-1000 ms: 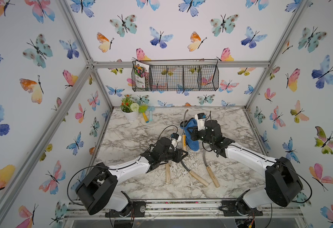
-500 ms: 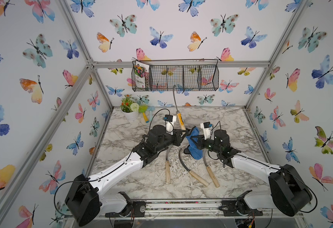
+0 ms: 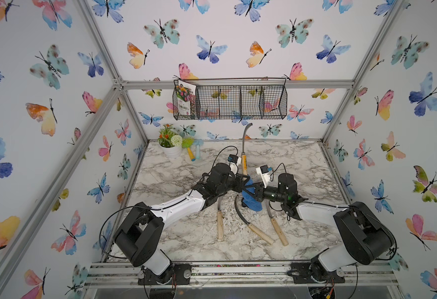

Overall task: Wipe small sickles with rags
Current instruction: Wipe the small sickle.

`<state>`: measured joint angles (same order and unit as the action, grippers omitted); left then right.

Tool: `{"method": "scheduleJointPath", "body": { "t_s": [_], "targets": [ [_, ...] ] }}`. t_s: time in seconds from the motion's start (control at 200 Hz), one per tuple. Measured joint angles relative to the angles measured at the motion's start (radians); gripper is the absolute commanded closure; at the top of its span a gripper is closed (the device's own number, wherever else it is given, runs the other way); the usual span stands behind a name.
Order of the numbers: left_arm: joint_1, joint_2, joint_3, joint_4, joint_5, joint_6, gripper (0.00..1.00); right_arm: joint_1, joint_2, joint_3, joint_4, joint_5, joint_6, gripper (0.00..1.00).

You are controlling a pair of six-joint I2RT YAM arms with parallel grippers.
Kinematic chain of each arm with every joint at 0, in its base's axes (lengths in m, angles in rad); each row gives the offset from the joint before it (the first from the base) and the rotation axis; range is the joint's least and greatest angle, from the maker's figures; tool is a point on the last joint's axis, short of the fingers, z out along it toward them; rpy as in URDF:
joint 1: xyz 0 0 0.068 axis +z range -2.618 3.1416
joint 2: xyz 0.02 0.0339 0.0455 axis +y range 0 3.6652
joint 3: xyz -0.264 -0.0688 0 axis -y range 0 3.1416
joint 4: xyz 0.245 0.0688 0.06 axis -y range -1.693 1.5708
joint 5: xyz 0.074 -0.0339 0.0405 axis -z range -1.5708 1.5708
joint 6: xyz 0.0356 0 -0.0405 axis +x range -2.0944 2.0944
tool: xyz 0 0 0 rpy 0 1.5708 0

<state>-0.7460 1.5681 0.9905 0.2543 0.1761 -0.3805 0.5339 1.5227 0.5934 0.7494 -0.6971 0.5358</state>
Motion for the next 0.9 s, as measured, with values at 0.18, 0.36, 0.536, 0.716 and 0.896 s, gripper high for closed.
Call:
{"method": "scheduleJointPath", "body": {
  "t_s": [0.18, 0.36, 0.536, 0.716, 0.896],
  "targets": [
    [0.0, 0.034, 0.013, 0.011, 0.024, 0.006, 1.0, -0.001, -0.063, -0.063, 0.023, -0.007, 0.014, 0.98],
    [0.0, 0.034, 0.013, 0.019, 0.058, -0.004, 1.0, -0.001, -0.046, -0.05, 0.023, -0.008, 0.014, 0.98],
    [0.006, 0.034, 0.013, 0.022, 0.069, -0.022, 1.0, -0.001, -0.012, -0.014, 0.011, 0.005, -0.002, 0.98],
    [0.006, 0.022, -0.002, 0.043, 0.093, -0.06, 1.0, 0.004, -0.045, -0.014, -0.04, 0.063, -0.031, 0.98],
    [0.005, -0.023, -0.024, 0.051, 0.124, -0.09, 1.0, 0.003, -0.055, -0.014, -0.07, 0.15, -0.043, 0.98]
  ]
}}
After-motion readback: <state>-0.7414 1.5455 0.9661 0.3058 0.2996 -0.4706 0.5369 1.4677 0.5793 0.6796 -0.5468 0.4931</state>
